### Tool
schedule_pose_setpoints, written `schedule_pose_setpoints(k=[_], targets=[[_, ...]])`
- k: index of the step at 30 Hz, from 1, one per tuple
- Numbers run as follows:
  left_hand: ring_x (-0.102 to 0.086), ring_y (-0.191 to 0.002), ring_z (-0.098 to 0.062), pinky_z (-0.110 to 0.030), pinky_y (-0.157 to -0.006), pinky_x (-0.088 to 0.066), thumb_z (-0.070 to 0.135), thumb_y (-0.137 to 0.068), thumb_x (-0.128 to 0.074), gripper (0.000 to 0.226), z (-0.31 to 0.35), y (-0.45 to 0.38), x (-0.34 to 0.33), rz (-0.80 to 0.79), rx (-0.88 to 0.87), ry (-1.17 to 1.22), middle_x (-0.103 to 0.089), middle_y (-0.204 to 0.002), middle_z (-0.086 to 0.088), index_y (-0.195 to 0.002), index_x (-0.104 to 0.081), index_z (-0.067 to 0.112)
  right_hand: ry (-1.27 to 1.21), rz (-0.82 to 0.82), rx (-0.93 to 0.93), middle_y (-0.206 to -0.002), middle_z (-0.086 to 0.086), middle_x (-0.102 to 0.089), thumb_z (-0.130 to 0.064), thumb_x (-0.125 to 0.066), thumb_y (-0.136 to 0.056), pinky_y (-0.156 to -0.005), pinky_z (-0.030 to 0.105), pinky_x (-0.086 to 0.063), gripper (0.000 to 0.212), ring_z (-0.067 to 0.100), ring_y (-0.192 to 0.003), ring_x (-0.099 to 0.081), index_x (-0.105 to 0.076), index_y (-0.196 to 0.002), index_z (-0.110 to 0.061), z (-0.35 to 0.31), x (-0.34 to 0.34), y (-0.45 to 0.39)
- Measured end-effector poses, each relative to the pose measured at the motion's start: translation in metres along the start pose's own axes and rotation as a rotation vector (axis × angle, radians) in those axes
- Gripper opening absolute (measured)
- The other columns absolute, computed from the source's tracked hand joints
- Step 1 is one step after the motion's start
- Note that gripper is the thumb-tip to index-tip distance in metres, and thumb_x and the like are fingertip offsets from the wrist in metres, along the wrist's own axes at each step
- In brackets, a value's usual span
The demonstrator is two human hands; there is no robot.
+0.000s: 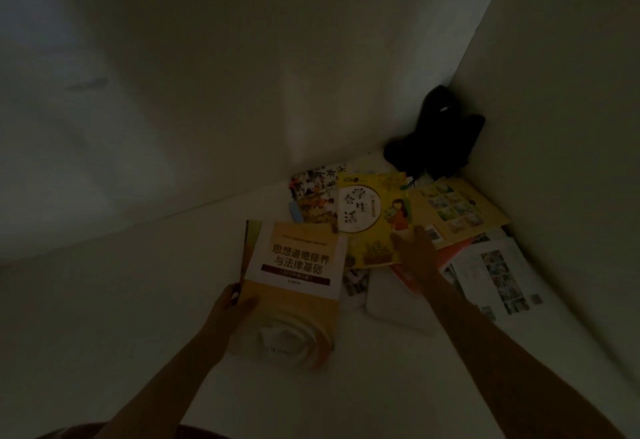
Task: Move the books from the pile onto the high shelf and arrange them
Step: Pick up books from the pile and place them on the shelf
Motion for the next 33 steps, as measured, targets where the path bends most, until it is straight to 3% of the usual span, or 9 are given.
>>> schedule_pose_setpoints(k=[4, 8, 11, 16, 21, 25, 27, 30, 33], targets=[[-0.055, -0.11, -0.033, -0.043, -0.087, -0.048, 0.013, -0.092, -0.055, 0.046, -0.01, 0.005, 0.036, 0.019, 0.005, 0.021, -0.052, -0.131, -0.016, -0.136, -0.043, 0.01, -0.117, 0.12, 0.248, -0.096, 0.004, -0.044, -0.01, -0.049, -0.096, -0.068, 0.028, -0.049, 0.03, 0.019, -0.087, -0.05, -0.043, -0.124, -0.003, -0.019, 0.026, 0.02], [-0.052, -0.115, -0.035, -0.045, -0.091, -0.046, 0.008, -0.095, -0.049, 0.042, -0.01, 0.007, 0.057, 0.05, -0.035, 0.047, -0.051, -0.132, -0.018, -0.136, -0.043, 0.009, -0.314, -0.063, 0.174, -0.078, 0.006, -0.054, -0.034, -0.06, -0.09, -0.037, 0.017, -0.04, 0.028, 0.004, -0.048, -0.051, -0.05, -0.103, -0.012, -0.014, -0.011, 0.061], [-0.053, -0.112, -0.035, -0.047, -0.092, -0.046, 0.007, -0.095, -0.047, 0.043, -0.007, 0.003, 0.065, 0.084, -0.04, 0.023, -0.05, -0.132, -0.017, -0.137, -0.041, 0.008, -0.191, -0.263, 0.114, -0.057, 0.002, -0.048, -0.027, -0.062, -0.089, -0.036, 0.021, -0.036, 0.022, 0.006, -0.035, -0.045, -0.047, -0.077, -0.017, 0.0, -0.078, 0.111], [-0.047, -0.121, -0.034, -0.038, -0.09, -0.04, 0.028, -0.098, -0.042, 0.041, -0.01, -0.002, 0.068, 0.14, 0.034, 0.03, -0.05, -0.131, -0.013, -0.133, -0.046, 0.006, -0.032, -0.397, 0.07, -0.077, 0.002, -0.047, -0.026, -0.048, -0.097, -0.04, 0.02, -0.04, 0.017, 0.01, -0.053, -0.051, -0.039, -0.1, -0.012, 0.039, -0.159, 0.155], [-0.038, -0.126, -0.038, -0.04, -0.102, -0.032, 0.034, -0.088, -0.06, 0.059, -0.005, -0.013, 0.061, 0.098, 0.024, -0.385, -0.044, -0.134, -0.022, -0.131, -0.04, -0.001, 0.428, -0.22, 0.226, -0.064, -0.007, -0.036, -0.03, -0.039, -0.1, -0.057, 0.024, -0.028, 0.031, 0.011, -0.066, -0.044, -0.04, -0.073, -0.017, 0.04, -0.137, 0.123], [-0.03, -0.128, -0.039, -0.041, -0.096, -0.034, 0.026, -0.086, -0.065, 0.063, -0.007, -0.02, 0.058, 0.129, 0.07, -0.428, -0.035, -0.136, -0.026, -0.133, -0.034, -0.002, -0.23, 0.143, -0.109, -0.067, 0.002, -0.043, -0.028, -0.054, -0.094, -0.057, 0.03, -0.038, 0.023, 0.013, -0.057, -0.039, -0.048, -0.086, -0.008, 0.019, -0.098, 0.053], [-0.036, -0.125, -0.04, -0.043, -0.095, -0.039, 0.027, -0.082, -0.068, 0.063, -0.012, -0.026, 0.061, 0.122, 0.08, -0.416, -0.043, -0.133, -0.024, -0.132, -0.039, 0.001, -0.592, 0.182, -0.281, -0.089, 0.008, -0.053, -0.031, -0.058, -0.092, -0.066, 0.032, -0.042, 0.033, 0.018, -0.069, -0.047, -0.057, -0.111, -0.005, 0.015, -0.102, 0.024], [-0.043, -0.122, -0.039, -0.049, -0.095, -0.045, 0.03, -0.08, -0.071, 0.064, -0.023, -0.033, 0.066, 0.122, 0.103, -0.379, -0.046, -0.132, -0.022, -0.132, -0.041, 0.008, -0.617, 0.089, -0.368, -0.108, 0.015, -0.054, -0.03, -0.053, -0.095, -0.081, 0.037, -0.05, 0.042, 0.029, -0.094, -0.057, -0.05, -0.127, -0.004, 0.015, -0.114, 0.003], [-0.037, -0.127, -0.041, -0.051, -0.099, -0.041, 0.026, -0.082, -0.069, 0.07, -0.02, -0.028, 0.067, 0.132, 0.093, -0.348, -0.041, -0.137, -0.022, -0.139, -0.033, 0.007, -0.51, 0.049, -0.305, -0.125, 0.017, -0.055, -0.021, -0.048, -0.097, -0.076, 0.033, -0.052, 0.039, 0.026, -0.093, -0.059, -0.046, -0.131, -0.003, 0.014, -0.118, -0.004]])
Point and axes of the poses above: each hand's wrist, its own y-axis away from the middle knuckle, its own x-axis out of the back of the hand, z = x × y, the point moved 4 cm from there along -y, towards the middle knuckle
